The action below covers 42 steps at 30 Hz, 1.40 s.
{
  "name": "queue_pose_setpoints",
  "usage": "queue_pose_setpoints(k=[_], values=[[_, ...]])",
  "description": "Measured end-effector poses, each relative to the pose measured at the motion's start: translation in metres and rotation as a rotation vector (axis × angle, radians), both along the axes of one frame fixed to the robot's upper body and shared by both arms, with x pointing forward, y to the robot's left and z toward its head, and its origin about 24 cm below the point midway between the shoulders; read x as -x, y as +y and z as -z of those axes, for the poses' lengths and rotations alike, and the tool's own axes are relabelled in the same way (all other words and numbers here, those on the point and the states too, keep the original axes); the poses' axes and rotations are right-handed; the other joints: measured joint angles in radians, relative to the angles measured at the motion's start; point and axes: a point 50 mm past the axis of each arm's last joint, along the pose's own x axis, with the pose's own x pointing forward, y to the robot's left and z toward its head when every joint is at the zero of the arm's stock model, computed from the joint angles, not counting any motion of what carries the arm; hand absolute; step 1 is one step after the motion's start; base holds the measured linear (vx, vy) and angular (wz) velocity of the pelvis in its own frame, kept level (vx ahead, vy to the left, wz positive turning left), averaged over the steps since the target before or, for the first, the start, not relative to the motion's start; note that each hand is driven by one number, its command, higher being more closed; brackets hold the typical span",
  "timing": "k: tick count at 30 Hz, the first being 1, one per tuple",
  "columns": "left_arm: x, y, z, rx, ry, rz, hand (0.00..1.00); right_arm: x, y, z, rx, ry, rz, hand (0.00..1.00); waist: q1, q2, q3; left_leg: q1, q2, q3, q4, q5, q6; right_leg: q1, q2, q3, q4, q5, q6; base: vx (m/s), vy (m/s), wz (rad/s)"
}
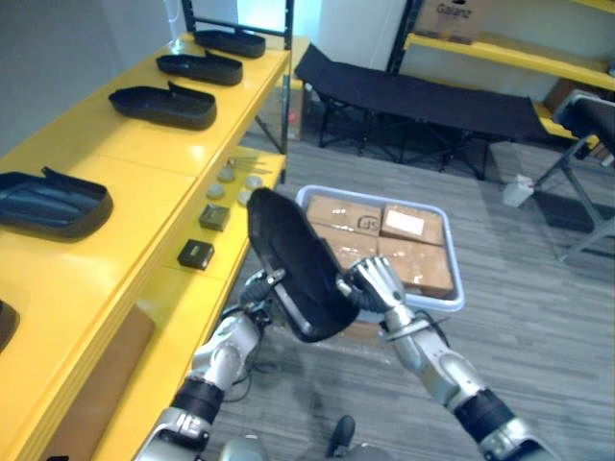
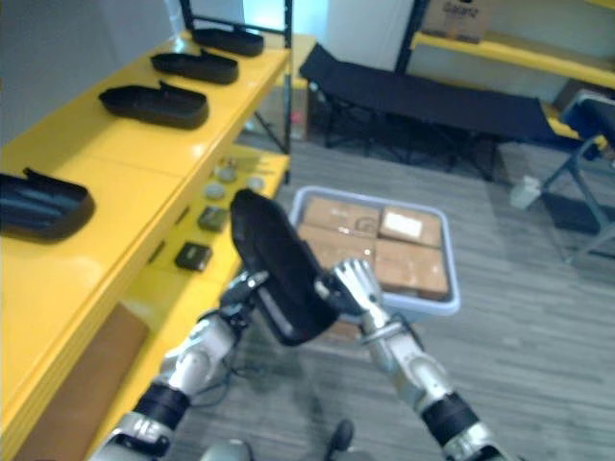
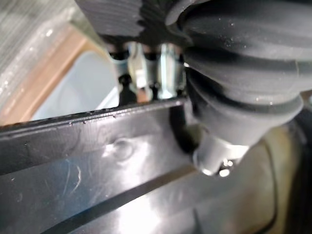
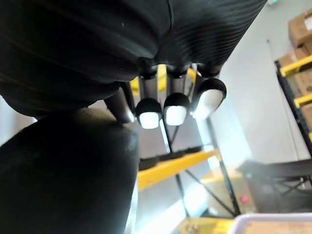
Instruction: Walk over and take plastic housings, then place them on the shelf
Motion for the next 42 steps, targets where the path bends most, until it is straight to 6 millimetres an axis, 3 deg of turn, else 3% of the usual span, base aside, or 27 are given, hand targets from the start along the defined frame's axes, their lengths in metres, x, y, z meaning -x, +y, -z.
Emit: queue_pose_setpoints(k=[3, 4, 9, 12, 16, 22, 26, 29, 33, 37, 40, 42], values=[[0.0, -0.003, -0.001, 0.01, -0.014, 0.001, 1.0, 0.0, 0.001, -0.001, -0.016, -0.014, 0.0, 1.0, 0.0, 0.0, 0.0, 0.0, -0.001, -0.001, 0.0, 0.0, 0.0, 0.0, -0.001, -0.001, 0.001, 0.0, 0.0, 0.0, 0.0, 0.0], [0.001, -0.004, -0.001, 0.01, -0.019, 0.003, 1.0, 0.001, 0.002, -0.002, -0.022, -0.015, 0.0, 0.0, -0.001, 0.0, 0.0, 0.0, -0.002, -0.001, 0.0, 0.0, 0.0, 0.0, -0.001, -0.001, 0.0, 0.0, 0.0, 0.0, 0.0, 0.0], [0.0, -0.006, -0.003, 0.073, -0.031, -0.007, 1.0, 0.004, 0.012, -0.009, -0.15, -0.021, -0.021, 0.0, -0.009, 0.0, 0.0, 0.0, -0.002, -0.001, 0.0, 0.0, 0.0, 0.0, -0.001, -0.002, -0.004, 0.0, 0.0, 0.0, 0.0, 0.0], [0.001, -0.013, -0.005, 0.145, -0.051, -0.013, 1.0, 0.011, 0.031, -0.016, -0.288, -0.015, -0.081, 0.0, -0.016, 0.0, 0.0, 0.001, -0.002, -0.001, 0.0, 0.0, 0.0, 0.0, -0.002, -0.004, -0.004, -0.002, -0.003, 0.0, 0.0, 0.0], [0.001, -0.015, -0.016, 0.154, -0.133, -0.026, 1.0, 0.014, 0.033, -0.016, -0.444, 0.044, -0.063, 0.0, -0.015, 0.0, 0.0, 0.001, -0.002, 0.0, -0.001, 0.0, 0.0, 0.0, -0.002, -0.007, -0.005, -0.007, -0.007, 0.0, 0.0, 0.0], [0.006, -0.008, -0.057, 0.004, -0.425, -0.163, 1.0, 0.021, 0.031, -0.047, -0.728, 0.207, -0.238, 0.0, -0.017, 0.016, -0.007, 0.018, -0.001, 0.007, -0.001, -0.002, 0.0, 0.01, 0.001, -0.007, 0.004, -0.009, -0.01, 0.0, 0.0, -0.02], [0.006, 0.004, -0.076, -0.137, -0.535, -0.279, 1.0, 0.017, 0.007, -0.081, -0.917, 0.204, -0.33, 0.0, -0.016, 0.03, -0.014, 0.036, -0.001, 0.013, -0.002, -0.007, -0.001, 0.026, 0.003, 0.0, 0.002, -0.018, -0.01, -0.02, 0.013, -0.03], [0.011, 0.02, -0.073, -0.278, -0.524, -0.395, 1.0, 0.018, -0.023, -0.111, -1.039, 0.08, -0.341, 0.0, -0.02, 0.037, -0.02, 0.051, -0.001, 0.04, -0.008, -0.014, 0.0, 0.024, 0.009, 0.017, -0.004, -0.02, -0.007, -0.04, 0.02, -0.19], [0.022, 0.045, -0.063, -0.44, -0.478, -0.553, 1.0, 0.026, -0.061, -0.126, -1.154, -0.051, -0.299, 0.0, -0.039, 0.044, -0.031, 0.06, 0.002, 0.059, -0.019, -0.013, -0.001, 0.019, 0.011, 0.032, -0.004, -0.021, -0.006, 0.02, 0.033, -0.15], [0.037, 0.075, -0.059, -0.587, -0.435, -0.766, 1.0, 0.042, -0.1, -0.1, -1.301, -0.051, -0.123, 0.0, -0.051, 0.057, -0.051, 0.074, 0.003, 0.062, -0.039, -0.012, -0.005, 0.018, 0.013, 0.035, -0.002, -0.018, -0.003, 0.06, 0.044, -0.03], [0.056, 0.094, -0.063, -0.648, -0.446, -0.902, 1.0, 0.055, -0.114, -0.058, -1.41, 0.029, 0.077, 0.0, -0.066, 0.07, -0.061, 0.088, 0.004, 0.067, -0.068, -0.01, -0.007, 0.019, 0.014, 0.038, 0.004, -0.018, -0.002, 0.06, 0.046, -0.04], [0.074, 0.097, -0.071, -0.636, -0.5, -0.948, 1.0, 0.072, -0.118, -0.008, -1.542, 0.168, 0.275, 0.0, -0.073, 0.073, -0.065, 0.089, 0.002, 0.067, -0.076, -0.01, -0.007, 0.016, 0.013, 0.037, 0.001, -0.019, -0.001, 0.02, 0.076, 0.01]])
